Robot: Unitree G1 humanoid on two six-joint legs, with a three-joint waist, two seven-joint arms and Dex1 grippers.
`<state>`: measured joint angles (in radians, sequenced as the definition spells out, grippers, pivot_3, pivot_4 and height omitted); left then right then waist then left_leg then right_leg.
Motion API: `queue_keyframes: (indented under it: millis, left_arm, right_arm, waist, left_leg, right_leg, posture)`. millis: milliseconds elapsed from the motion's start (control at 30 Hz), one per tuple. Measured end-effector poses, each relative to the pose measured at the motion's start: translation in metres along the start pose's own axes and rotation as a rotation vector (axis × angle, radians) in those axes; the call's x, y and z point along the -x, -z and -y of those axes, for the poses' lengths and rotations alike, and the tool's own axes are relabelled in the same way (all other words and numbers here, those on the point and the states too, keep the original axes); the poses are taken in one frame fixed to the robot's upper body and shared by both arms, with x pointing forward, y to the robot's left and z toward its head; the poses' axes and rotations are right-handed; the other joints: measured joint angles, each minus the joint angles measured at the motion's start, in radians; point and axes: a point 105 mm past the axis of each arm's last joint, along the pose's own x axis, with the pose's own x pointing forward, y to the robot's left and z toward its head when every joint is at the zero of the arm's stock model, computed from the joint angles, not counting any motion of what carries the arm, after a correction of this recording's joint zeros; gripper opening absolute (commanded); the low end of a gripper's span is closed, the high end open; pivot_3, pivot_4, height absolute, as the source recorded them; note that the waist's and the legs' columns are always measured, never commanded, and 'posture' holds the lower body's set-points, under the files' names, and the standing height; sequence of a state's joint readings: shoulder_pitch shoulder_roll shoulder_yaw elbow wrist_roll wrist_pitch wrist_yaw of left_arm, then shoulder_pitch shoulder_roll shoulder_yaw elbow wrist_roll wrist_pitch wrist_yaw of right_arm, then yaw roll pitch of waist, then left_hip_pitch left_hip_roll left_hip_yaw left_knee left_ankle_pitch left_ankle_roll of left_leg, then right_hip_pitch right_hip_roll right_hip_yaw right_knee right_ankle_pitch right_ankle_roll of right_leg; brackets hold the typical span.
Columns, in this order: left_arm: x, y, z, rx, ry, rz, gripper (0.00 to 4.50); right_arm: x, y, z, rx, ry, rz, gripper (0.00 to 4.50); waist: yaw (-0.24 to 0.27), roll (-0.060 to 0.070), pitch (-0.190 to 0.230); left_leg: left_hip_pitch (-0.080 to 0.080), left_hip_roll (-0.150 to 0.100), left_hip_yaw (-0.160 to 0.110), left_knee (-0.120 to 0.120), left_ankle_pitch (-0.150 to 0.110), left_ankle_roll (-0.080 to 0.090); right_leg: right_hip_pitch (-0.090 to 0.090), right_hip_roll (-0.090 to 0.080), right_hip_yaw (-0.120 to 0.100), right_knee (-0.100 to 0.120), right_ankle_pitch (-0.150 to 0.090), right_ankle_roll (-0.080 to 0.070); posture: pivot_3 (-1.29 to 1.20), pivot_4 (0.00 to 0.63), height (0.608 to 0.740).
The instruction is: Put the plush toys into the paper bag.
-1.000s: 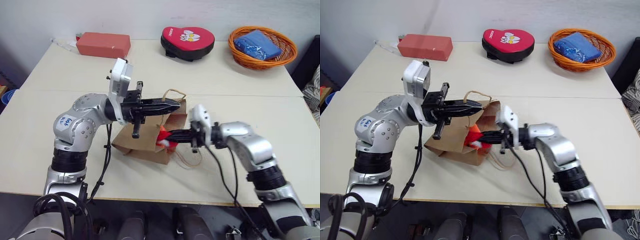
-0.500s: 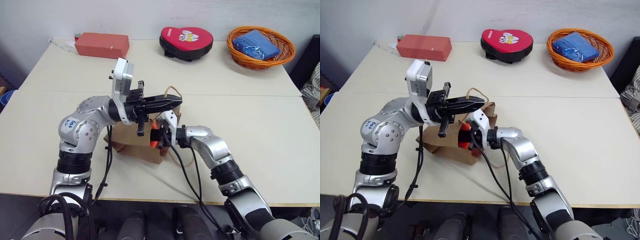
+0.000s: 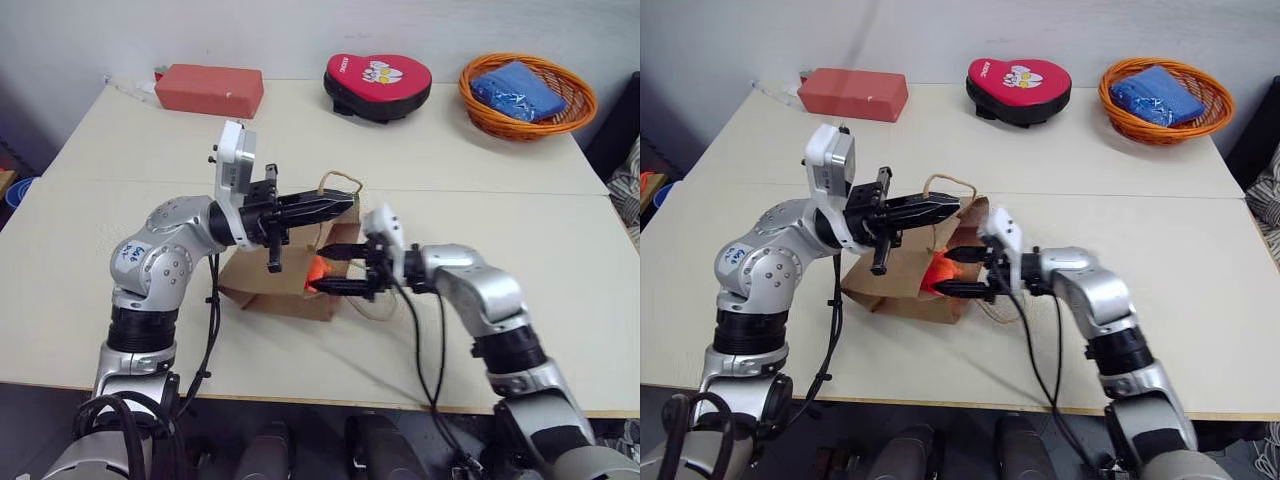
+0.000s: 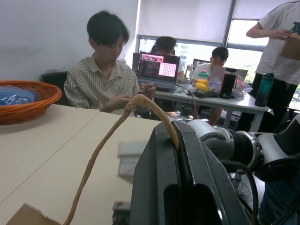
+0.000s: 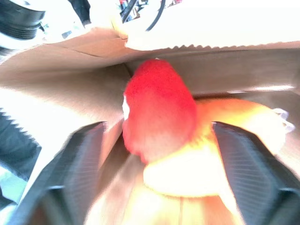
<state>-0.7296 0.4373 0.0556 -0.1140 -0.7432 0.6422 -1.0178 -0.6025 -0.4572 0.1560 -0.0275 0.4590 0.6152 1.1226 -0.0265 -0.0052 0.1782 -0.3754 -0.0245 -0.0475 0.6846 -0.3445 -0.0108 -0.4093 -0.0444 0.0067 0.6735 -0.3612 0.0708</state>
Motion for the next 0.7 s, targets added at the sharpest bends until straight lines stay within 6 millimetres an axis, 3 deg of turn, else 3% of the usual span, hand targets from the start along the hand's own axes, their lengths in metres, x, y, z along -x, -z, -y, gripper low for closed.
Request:
queue_keyframes:
  millis: [267,400,567,700]
  left_arm:
    - [0.0,-0.001,0.004,-0.015,0.006,0.0,0.0]
    - [0.0,-0.002,0.004,-0.018,0.008,-0.001,0.0]
    - [-0.002,-0.001,0.005,-0.014,0.015,0.004,0.0]
    - [-0.003,0.0,0.005,-0.011,0.019,0.011,0.0]
  right_arm:
    - [0.057,0.001,0.017,-0.105,0.15,-0.018,4.48]
    - [0.104,0.022,0.026,-0.228,0.3,-0.168,4.48]
    - [0.109,0.05,0.017,-0.45,0.324,-0.267,4.48]
    - [0.101,0.054,0.008,-0.493,0.3,-0.313,4.48]
  waist:
    - [0.0,0.0,0.0]
    - [0.014,0.0,0.0]
    - [0.016,0.0,0.0]
    - [0.019,-0.001,0.0]
  left_leg:
    - [0.0,0.0,0.001,0.0,0.0,0.0]
    - [0.0,0.0,0.001,0.0,0.0,0.001]
    - [0.0,0.0,0.002,0.0,0.0,0.001]
    - [0.0,0.0,0.002,0.0,0.0,0.001]
  right_leg:
    - [0.0,0.0,0.001,0.0,0.0,0.0]
    - [0.001,0.0,0.001,-0.002,0.0,0.0]
    - [0.0,0.0,0.002,-0.001,0.0,0.0]
    - [0.0,0.0,0.002,-0.001,0.0,0.0]
  posture:
    - [0.0,0.15,0.74]
    - [0.0,0.15,0.74]
    - [0.0,0.15,0.74]
    - [0.0,0.15,0.74]
